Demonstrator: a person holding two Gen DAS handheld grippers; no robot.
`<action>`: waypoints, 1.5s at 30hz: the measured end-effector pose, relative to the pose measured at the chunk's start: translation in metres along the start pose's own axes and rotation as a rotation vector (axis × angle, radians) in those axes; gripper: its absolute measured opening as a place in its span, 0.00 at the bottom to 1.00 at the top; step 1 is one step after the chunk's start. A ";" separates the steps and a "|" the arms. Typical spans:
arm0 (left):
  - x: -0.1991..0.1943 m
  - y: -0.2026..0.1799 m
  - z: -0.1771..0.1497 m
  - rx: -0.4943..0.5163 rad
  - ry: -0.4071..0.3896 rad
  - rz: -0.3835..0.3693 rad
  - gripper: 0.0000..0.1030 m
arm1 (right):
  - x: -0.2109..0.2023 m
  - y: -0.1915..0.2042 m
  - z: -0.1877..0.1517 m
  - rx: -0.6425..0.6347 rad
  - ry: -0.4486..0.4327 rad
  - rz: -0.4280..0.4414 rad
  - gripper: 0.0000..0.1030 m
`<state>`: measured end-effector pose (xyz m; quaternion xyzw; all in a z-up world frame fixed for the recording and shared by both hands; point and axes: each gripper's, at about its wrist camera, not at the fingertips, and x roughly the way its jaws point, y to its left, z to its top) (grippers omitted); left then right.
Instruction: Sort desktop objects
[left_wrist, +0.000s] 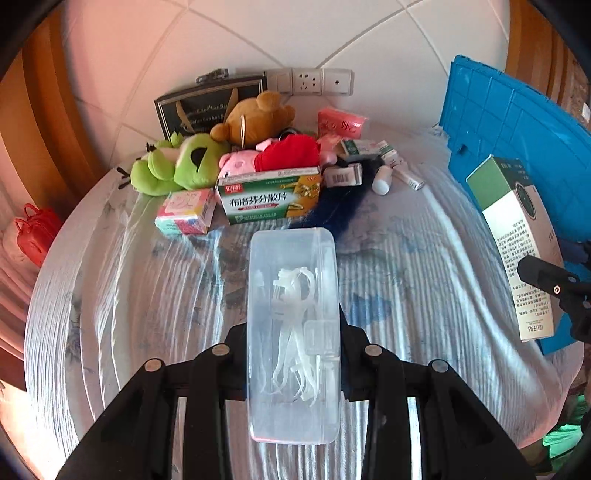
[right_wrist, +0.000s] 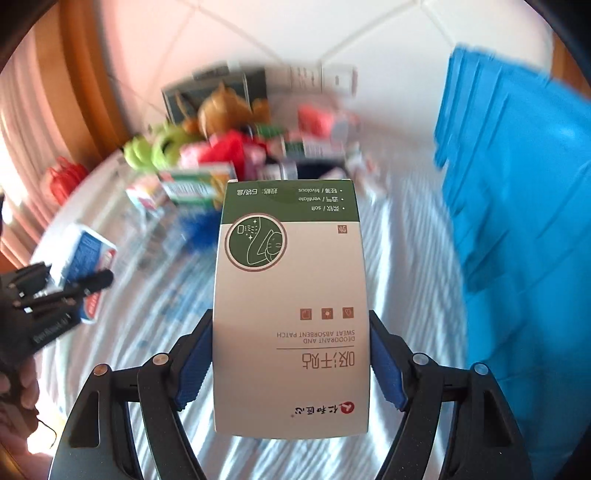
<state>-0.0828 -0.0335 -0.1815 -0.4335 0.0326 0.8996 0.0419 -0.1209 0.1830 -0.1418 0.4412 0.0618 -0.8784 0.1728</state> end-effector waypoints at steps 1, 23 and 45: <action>-0.011 -0.003 0.001 0.007 -0.025 -0.003 0.31 | -0.014 0.002 -0.001 -0.002 -0.032 0.005 0.74; -0.118 -0.115 0.040 0.169 -0.307 -0.175 0.31 | -0.227 -0.075 -0.023 0.150 -0.569 -0.146 0.74; -0.188 -0.348 0.107 0.371 -0.498 -0.422 0.31 | -0.276 -0.242 -0.070 0.301 -0.593 -0.538 0.74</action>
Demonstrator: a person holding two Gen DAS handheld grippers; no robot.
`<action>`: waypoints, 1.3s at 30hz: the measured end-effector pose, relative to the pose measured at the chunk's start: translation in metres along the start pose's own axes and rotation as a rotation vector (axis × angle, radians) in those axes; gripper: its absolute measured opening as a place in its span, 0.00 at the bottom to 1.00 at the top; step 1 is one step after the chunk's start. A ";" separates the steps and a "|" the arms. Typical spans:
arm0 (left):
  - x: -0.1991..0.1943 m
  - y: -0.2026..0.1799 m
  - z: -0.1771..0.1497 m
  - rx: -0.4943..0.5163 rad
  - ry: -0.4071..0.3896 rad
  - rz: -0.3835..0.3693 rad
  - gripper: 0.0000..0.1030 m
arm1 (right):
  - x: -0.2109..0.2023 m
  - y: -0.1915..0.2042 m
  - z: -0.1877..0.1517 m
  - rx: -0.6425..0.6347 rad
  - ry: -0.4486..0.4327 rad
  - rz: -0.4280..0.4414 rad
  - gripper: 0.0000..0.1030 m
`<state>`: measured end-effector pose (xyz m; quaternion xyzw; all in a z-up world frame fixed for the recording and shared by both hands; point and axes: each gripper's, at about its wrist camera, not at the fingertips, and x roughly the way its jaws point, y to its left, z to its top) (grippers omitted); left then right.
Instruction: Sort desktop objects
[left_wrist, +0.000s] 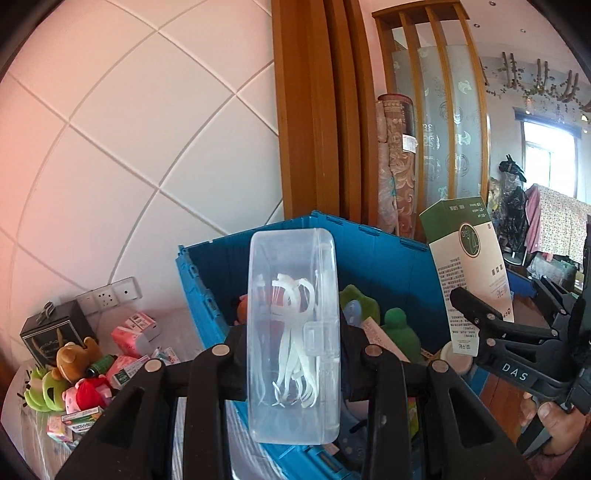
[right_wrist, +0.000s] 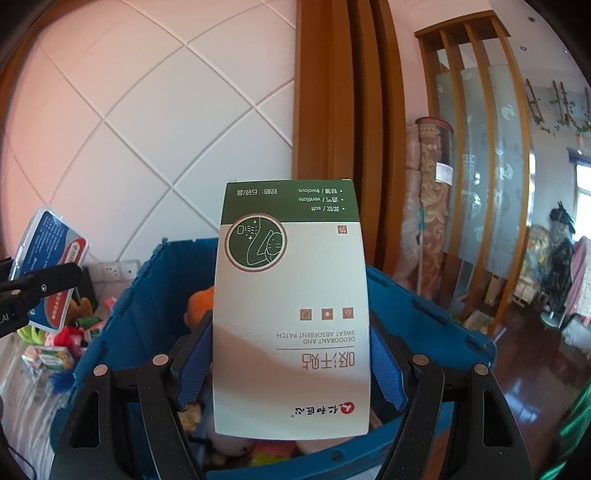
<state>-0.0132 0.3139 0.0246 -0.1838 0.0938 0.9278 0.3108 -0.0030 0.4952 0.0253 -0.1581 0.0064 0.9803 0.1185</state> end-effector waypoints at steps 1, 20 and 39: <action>0.005 -0.007 0.002 0.010 0.010 -0.009 0.31 | 0.001 -0.005 -0.001 -0.002 0.002 -0.011 0.74; 0.051 -0.045 0.006 0.070 0.111 -0.046 0.31 | 0.050 -0.041 -0.013 -0.053 0.083 -0.109 0.74; 0.050 -0.049 0.005 0.096 0.122 -0.031 0.53 | 0.065 -0.047 -0.026 -0.016 0.124 -0.097 1.00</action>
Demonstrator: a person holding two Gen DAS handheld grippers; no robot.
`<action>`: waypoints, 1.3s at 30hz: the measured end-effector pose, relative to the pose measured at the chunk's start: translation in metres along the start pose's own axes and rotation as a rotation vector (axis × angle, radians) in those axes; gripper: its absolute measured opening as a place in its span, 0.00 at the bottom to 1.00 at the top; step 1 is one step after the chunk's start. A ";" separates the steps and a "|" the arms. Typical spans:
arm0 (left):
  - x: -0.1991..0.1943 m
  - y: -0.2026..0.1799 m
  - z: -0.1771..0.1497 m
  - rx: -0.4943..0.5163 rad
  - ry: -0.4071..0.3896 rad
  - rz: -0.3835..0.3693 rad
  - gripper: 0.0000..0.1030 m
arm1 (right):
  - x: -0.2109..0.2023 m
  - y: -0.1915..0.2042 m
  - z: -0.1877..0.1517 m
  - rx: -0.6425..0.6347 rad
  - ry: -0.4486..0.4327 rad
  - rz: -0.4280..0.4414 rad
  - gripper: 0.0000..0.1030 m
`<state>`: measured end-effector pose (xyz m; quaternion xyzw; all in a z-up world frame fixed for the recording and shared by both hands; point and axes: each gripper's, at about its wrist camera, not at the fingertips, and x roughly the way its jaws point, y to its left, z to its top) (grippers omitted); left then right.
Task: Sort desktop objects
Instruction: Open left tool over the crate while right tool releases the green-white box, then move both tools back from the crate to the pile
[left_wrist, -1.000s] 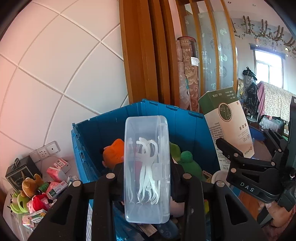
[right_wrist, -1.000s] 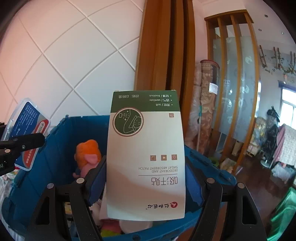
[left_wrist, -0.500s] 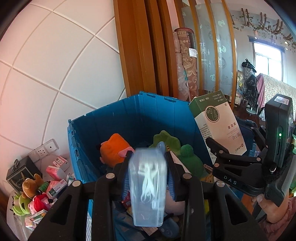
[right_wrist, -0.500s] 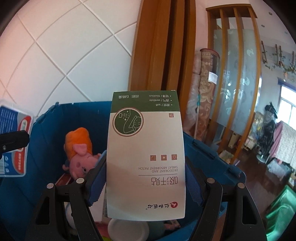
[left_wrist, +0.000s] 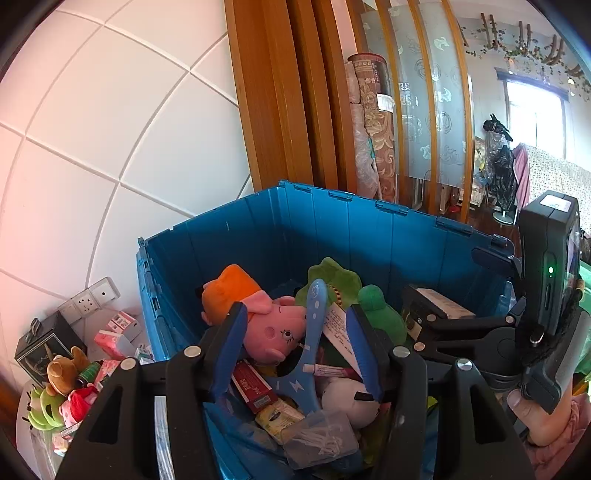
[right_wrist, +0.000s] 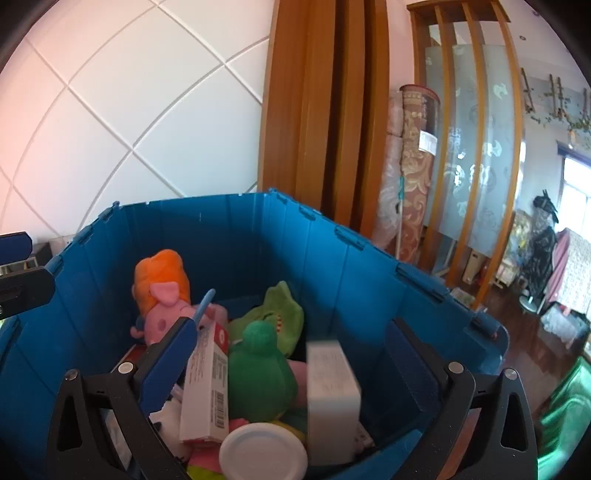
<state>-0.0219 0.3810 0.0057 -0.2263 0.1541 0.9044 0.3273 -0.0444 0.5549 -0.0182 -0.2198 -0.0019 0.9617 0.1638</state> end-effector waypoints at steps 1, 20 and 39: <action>0.000 0.000 0.000 -0.002 0.000 0.000 0.53 | 0.000 0.001 0.000 -0.002 -0.002 -0.004 1.00; -0.059 0.056 -0.022 -0.189 -0.225 0.107 0.72 | 0.004 0.002 -0.006 -0.049 0.010 -0.127 1.00; -0.130 0.252 -0.142 -0.426 -0.058 0.396 0.72 | -0.139 0.142 0.036 -0.086 -0.272 0.162 1.00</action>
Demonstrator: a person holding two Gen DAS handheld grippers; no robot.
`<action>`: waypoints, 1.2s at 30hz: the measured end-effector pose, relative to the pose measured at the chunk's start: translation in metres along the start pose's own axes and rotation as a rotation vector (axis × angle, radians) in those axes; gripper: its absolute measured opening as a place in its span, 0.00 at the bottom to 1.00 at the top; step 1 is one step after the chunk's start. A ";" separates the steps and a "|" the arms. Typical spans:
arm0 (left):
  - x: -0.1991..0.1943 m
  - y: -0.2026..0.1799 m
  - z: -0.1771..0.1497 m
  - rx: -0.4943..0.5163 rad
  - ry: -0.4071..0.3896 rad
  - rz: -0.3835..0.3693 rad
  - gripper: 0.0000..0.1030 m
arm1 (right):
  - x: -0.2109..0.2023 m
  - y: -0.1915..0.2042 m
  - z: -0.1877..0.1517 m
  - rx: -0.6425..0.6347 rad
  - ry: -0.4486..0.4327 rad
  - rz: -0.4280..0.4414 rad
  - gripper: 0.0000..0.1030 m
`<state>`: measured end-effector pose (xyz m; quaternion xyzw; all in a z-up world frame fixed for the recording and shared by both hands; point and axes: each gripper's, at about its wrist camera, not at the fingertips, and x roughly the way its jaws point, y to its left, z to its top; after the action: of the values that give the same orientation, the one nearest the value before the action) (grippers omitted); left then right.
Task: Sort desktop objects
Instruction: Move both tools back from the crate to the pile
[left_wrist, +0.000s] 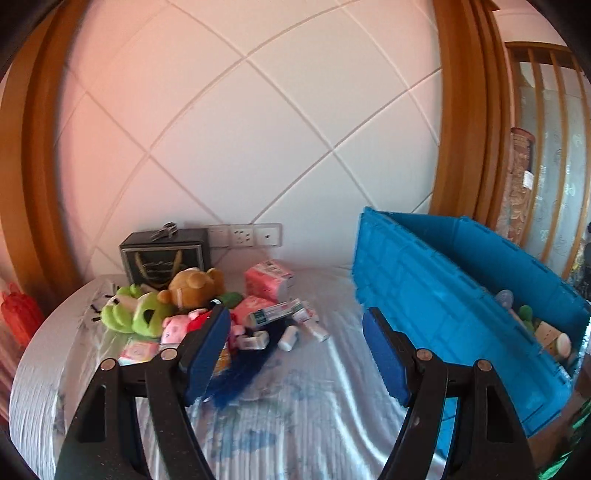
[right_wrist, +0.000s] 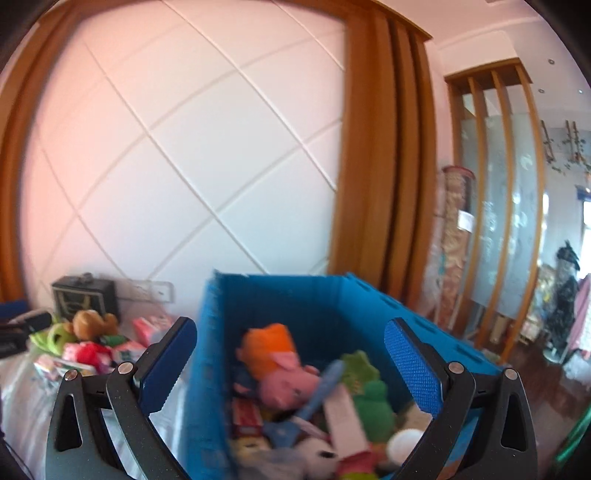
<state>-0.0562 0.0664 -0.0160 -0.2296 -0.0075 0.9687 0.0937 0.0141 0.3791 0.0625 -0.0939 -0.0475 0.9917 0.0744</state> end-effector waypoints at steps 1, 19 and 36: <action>0.003 0.015 -0.003 -0.012 0.019 0.021 0.72 | -0.003 0.011 0.003 -0.004 -0.008 0.020 1.00; 0.086 0.190 -0.070 -0.159 0.292 0.240 0.72 | 0.106 0.199 -0.048 -0.092 0.283 0.332 1.00; 0.287 0.156 -0.086 0.432 0.558 0.071 0.72 | 0.259 0.228 -0.147 -0.105 0.631 0.320 1.00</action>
<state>-0.2968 -0.0365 -0.2293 -0.4605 0.2314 0.8505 0.1049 -0.2402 0.2068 -0.1525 -0.4053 -0.0576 0.9092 -0.0758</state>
